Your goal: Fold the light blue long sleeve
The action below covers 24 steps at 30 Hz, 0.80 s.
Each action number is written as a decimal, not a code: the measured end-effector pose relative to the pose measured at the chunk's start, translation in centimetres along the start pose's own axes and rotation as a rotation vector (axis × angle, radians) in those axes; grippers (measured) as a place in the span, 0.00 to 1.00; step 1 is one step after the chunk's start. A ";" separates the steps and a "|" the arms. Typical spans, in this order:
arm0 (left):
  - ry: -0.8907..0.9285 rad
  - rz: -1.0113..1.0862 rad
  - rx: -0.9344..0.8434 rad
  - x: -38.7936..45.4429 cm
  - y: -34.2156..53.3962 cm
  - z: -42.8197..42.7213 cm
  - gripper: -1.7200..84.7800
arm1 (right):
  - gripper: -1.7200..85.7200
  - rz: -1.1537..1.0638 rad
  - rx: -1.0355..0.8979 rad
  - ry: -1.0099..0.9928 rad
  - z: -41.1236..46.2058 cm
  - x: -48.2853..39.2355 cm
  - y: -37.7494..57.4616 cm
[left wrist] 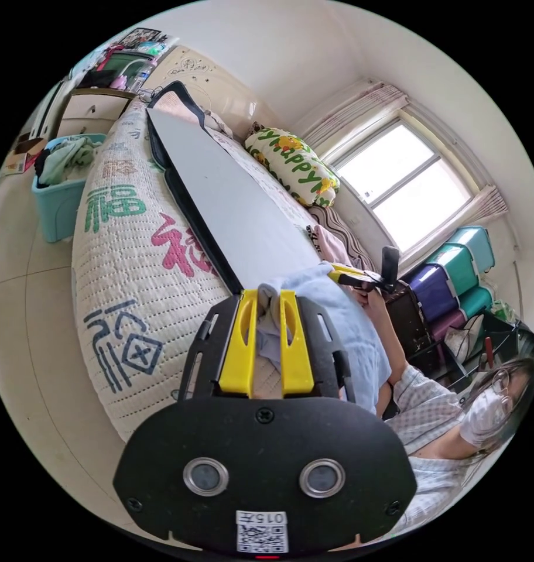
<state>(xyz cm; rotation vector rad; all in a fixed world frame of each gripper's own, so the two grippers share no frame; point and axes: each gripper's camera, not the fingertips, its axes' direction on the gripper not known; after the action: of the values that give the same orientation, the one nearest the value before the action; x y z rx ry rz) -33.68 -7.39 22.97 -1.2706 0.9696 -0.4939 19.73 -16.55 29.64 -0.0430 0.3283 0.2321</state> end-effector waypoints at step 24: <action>0.105 -0.043 0.022 -0.2 0.8 0.0 0.13 | 0.04 -0.908 -0.261 0.041 5.9 -31.3 18.2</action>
<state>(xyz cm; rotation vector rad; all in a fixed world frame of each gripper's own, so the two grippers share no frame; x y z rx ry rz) -33.90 -6.99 22.33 -1.2576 1.0233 -0.6080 -11.50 -5.28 45.27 -0.4437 0.2893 -0.6287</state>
